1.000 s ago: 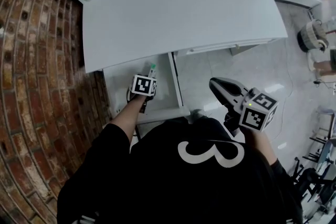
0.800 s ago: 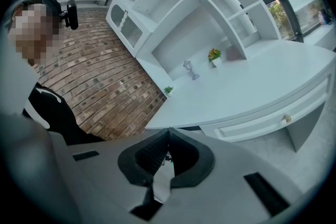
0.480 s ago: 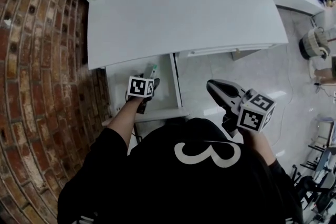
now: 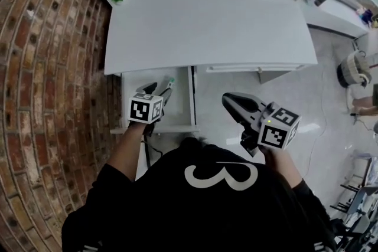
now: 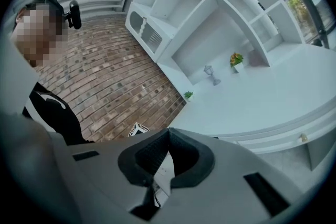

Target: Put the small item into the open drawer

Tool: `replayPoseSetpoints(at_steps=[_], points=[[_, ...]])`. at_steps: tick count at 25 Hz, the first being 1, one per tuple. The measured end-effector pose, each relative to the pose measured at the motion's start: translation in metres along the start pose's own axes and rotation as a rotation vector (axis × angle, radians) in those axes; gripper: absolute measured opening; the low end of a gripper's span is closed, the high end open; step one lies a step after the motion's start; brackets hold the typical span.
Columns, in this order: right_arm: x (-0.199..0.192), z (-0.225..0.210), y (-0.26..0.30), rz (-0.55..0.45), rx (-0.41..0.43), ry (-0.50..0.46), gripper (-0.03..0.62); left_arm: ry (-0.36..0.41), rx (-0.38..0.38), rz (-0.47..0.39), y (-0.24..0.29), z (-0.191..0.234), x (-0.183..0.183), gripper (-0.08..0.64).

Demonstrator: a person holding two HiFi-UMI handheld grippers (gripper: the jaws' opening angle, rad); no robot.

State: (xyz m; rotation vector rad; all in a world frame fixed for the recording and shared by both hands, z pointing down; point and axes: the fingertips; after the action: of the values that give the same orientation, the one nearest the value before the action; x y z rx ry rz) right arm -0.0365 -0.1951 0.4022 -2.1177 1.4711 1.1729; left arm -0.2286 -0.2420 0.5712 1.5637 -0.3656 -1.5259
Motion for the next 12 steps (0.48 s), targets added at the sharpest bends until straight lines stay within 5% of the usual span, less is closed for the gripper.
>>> replayPoseSetpoints(at_steps=[7,12], points=[[0.019,0.035,-0.022,-0.053,0.090,-0.062,0.009,-0.116,-0.223,-0.241,-0.080,-0.089,0.065,0.078],[0.022,0.051,-0.036,-0.082,0.093,-0.138,0.009,-0.104,-0.382,-0.360,-0.133,-0.150,0.097,0.005]])
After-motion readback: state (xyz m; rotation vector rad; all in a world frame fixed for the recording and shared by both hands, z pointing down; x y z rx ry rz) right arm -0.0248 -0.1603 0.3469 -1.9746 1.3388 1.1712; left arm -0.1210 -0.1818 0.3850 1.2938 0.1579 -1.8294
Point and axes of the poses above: the fingertips, and each gripper's own axes: y forward along the fingers, z to its left, x out of its top, and after that the axes turned 2 degrees about -z, right-handed
